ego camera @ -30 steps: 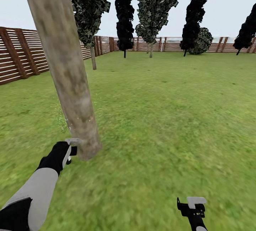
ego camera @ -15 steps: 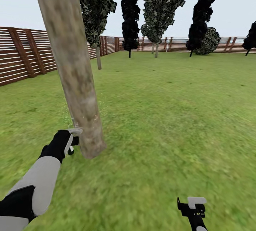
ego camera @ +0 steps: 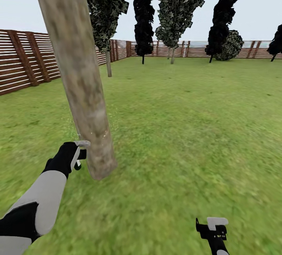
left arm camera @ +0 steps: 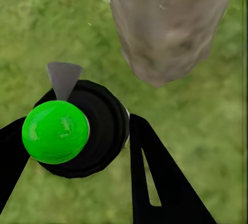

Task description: In the garden, pick up the pesticide atomizer on the floor and spray pesticide onto both trees until each tree trunk is fully covered.

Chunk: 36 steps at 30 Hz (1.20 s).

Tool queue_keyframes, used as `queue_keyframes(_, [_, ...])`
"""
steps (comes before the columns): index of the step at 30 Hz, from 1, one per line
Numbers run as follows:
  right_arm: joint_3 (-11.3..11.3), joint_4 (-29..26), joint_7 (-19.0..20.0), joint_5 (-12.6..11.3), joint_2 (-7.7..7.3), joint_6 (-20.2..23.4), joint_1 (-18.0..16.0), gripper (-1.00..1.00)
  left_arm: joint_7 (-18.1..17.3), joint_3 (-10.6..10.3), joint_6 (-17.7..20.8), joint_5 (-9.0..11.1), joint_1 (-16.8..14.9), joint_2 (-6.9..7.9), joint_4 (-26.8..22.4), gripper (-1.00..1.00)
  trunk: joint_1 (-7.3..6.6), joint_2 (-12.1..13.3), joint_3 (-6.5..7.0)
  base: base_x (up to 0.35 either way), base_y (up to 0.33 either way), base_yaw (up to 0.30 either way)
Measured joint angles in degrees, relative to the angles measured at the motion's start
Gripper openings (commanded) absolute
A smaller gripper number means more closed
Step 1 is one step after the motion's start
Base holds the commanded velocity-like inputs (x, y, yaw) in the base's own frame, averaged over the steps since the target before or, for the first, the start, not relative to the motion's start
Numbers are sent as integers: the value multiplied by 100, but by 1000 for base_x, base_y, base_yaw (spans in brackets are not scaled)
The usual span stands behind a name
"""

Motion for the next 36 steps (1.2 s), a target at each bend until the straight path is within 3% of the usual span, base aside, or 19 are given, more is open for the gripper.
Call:
queue_keyframes(1, [-1, 0, 0, 0, 5, 0, 0, 100, 1, 5, -3, 40, 0, -50, 5, -100, 1, 0, 0, 69, 4, 0])
queue_keyframes(3, [-1, 0, -1, 0, 4, 0, 0, 100, 14, -19, -4, 107, 14, -366, 19, -100, 3, 0, 0, 9, 1, 0])
queue_keyframes(4, [0, 0, -1, 0, 6, 0, 0, 100, 9, -20, 4, 24, 16, -388, 18, -100, 3, 0, 0, 3, 0, 0])
queue_keyframes(9, [5, 0, -1, 0, 8, -1, 0, 100, -17, -20, -12, -10, 308, -267, -14, -100, 6, 1, 0, -136, -97, 0])
queue_keyframes(14, [8, 0, 1, 2, 9, -1, -1, 100, -11, -12, -14, 9, 313, -319, 5, -100, 5, 2, 0, -131, -67, 0])
queue_keyframes(16, [3, 0, -1, 0, 9, -1, 0, 100, 0, -22, -51, 71, 303, -426, 3, -100, 3, 0, 0, -3, -1, 0])
queue_keyframes(18, [0, 0, -1, 0, 9, 0, 0, 100, 0, -34, -65, -9, 311, -419, -7, -100, 3, 0, 0, -1, 0, 0])
queue_keyframes(19, [4, 0, -1, 0, 9, 0, 0, 100, -5, -28, -62, -53, 322, -347, -30, -100, 3, 0, 0, 0, 0, 0])
queue_keyframes(21, [3, 0, 0, 0, 9, 0, 0, 100, -19, -13, -47, -108, 332, 1, -26, -100, 3, 0, 0, 0, 0, 0])
queue_keyframes(22, [2, 0, 0, 0, 9, 0, 0, 100, -18, -15, -57, -57, 344, 102, -4, -100, 3, 0, 0, 0, 0, 0])
queue_keyframes(23, [4, 0, 0, 0, 9, 1, 0, 100, -14, -11, -73, 5, 376, 110, 7, -100, 4, 0, 0, 0, 0, 0])
queue_keyframes(24, [5, 0, 0, 0, 9, 0, 0, 100, -15, -7, -82, 24, 414, 82, 12, -100, 4, 0, -1, 0, 0, 0])
queue_keyframes(26, [1, 0, 0, 0, 9, 0, 0, 100, -8, -12, -101, 78, 457, -240, 10, -100, 4, 0, 0, 0, -7, 0])
queue_keyframes(27, [0, 0, -1, 0, 9, -1, 0, 100, 2, -28, -99, 61, 458, -333, -4, -100, 3, 0, 0, 0, -120, 0])
queue_keyframes(36, [3, 1, -3, 0, 9, -3, -1, 100, 42, -48, -97, -32, 451, -342, -78, -100, 3, 0, 0, 0, -256, 0])
